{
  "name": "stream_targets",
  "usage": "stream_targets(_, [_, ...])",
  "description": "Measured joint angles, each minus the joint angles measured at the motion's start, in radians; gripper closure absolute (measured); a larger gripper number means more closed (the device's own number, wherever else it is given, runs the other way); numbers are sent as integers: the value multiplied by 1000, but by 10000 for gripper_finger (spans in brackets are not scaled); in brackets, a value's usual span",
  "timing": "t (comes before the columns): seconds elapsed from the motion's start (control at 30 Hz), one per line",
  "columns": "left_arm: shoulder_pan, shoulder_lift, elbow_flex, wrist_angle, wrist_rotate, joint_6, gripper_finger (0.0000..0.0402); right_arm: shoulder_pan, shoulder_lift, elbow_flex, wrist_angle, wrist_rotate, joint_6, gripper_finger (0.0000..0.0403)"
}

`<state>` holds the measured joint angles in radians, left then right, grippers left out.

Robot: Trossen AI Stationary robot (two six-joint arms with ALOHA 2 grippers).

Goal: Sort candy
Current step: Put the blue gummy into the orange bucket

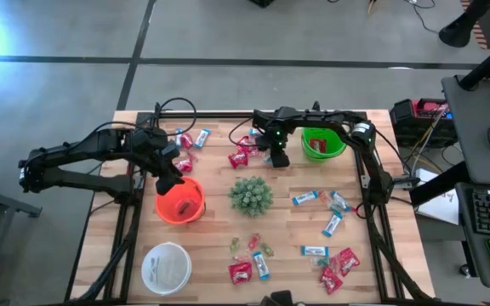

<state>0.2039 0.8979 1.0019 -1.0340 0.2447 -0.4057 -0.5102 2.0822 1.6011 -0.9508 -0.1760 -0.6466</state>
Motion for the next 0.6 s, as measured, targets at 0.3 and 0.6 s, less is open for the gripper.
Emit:
stream_targets(0.3, [0,0,0,0,0,0,263,-3,2,0,-6,20,45,359])
stream_targets(0.6, [0,0,0,0,0,-7,263,-3,-43,15,-80,28,96,393])
